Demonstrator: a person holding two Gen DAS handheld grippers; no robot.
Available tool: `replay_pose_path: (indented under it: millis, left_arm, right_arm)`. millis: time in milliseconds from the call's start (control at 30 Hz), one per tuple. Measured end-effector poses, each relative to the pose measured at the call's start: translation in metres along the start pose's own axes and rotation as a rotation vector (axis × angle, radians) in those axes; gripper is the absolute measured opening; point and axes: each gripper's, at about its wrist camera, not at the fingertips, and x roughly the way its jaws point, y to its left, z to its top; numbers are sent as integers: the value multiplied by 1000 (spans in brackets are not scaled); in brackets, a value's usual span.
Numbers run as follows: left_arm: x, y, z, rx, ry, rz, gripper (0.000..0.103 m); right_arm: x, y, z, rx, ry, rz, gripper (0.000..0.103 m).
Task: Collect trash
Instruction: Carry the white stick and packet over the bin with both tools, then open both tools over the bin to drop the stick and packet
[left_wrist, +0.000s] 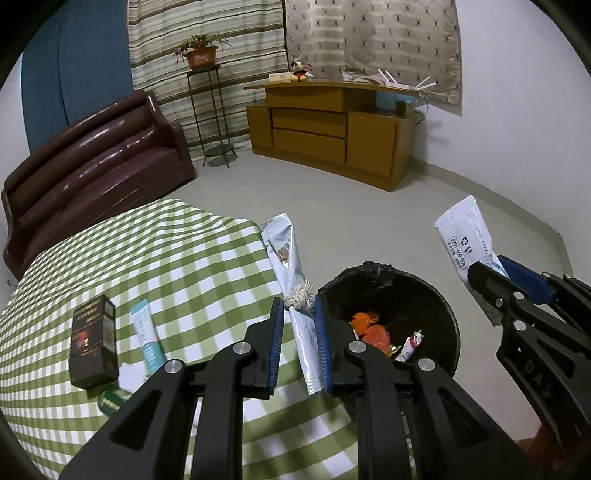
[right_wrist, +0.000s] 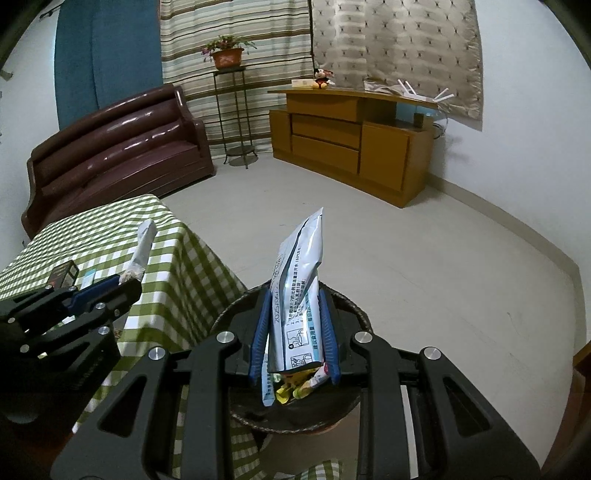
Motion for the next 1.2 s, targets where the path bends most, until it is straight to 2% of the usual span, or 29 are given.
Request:
replay_pose_path:
  millis: [400, 467, 500, 533, 733, 933, 1200]
  left_arm:
    - [21, -13, 8, 30, 24, 1, 19]
    - [25, -15, 8, 37, 33, 9, 26]
    - [27, -15, 8, 36, 36, 10, 30]
    - [29, -17, 9, 33, 40, 11, 36]
    - [30, -17, 6, 22, 48, 16, 49]
    - [26, -15, 5, 11, 44, 16, 54]
    - [13, -8, 2, 2, 32, 13, 54]
  right_arm:
    - [13, -20, 2, 43, 12, -19, 27]
    - [16, -23, 1, 59, 19, -18, 31]
    - [17, -26, 0, 75, 22, -19, 38]
    - [19, -27, -1, 83, 26, -18, 39]
    - [19, -27, -1, 87, 21, -27, 39]
    - [15, -25, 0, 79, 13, -28, 40]
    - [12, -18, 0, 66, 9, -17, 40]
